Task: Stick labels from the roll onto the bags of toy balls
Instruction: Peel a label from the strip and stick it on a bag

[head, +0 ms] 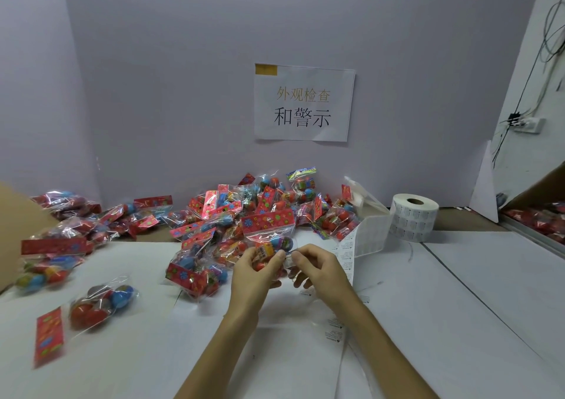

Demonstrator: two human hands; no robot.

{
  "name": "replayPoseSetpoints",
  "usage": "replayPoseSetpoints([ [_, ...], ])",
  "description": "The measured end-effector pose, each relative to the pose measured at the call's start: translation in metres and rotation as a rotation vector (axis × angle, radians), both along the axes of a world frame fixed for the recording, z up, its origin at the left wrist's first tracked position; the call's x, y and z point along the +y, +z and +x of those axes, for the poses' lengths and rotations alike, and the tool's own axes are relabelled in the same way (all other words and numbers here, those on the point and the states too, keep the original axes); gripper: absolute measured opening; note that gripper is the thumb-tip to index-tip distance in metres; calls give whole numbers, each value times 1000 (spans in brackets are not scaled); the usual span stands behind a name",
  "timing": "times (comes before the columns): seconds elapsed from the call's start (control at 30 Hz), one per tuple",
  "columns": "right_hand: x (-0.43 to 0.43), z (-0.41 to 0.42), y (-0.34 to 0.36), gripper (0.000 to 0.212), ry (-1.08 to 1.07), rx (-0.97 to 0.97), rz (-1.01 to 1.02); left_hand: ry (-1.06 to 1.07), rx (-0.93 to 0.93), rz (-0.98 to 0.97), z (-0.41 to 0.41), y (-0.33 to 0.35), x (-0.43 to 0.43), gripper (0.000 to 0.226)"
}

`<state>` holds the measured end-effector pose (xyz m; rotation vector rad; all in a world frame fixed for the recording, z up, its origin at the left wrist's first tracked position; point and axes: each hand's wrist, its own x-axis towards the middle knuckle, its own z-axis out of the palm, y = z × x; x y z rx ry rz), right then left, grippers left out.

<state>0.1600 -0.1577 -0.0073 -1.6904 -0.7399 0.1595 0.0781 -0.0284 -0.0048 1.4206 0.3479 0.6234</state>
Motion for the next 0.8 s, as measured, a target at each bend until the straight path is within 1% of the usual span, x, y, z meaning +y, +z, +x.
replayPoseSetpoints([
  [0.17, 1, 0, 0, 15, 31, 4, -16, 17, 4, -13, -2, 1, 1, 17],
  [0.3, 2, -1, 1, 11, 10, 30, -10, 10, 30, -22, -1, 2, 3, 10],
  [0.43, 4, -2, 1, 15, -17, 52, 1, -14, 51, 5, 0, 1, 3, 12],
  [0.53, 4, -4, 3, 16, -65, 79, 64, -53, 58, 21, -1, 2, 2, 16],
  [0.63, 2, -3, 3, 15, -96, 100, 128, -89, 95, 29, -2, 2, 0, 13],
  [0.8, 1, 0, 2, 7, -129, 133, 180, -126, 143, 72, -4, 5, -4, 14],
])
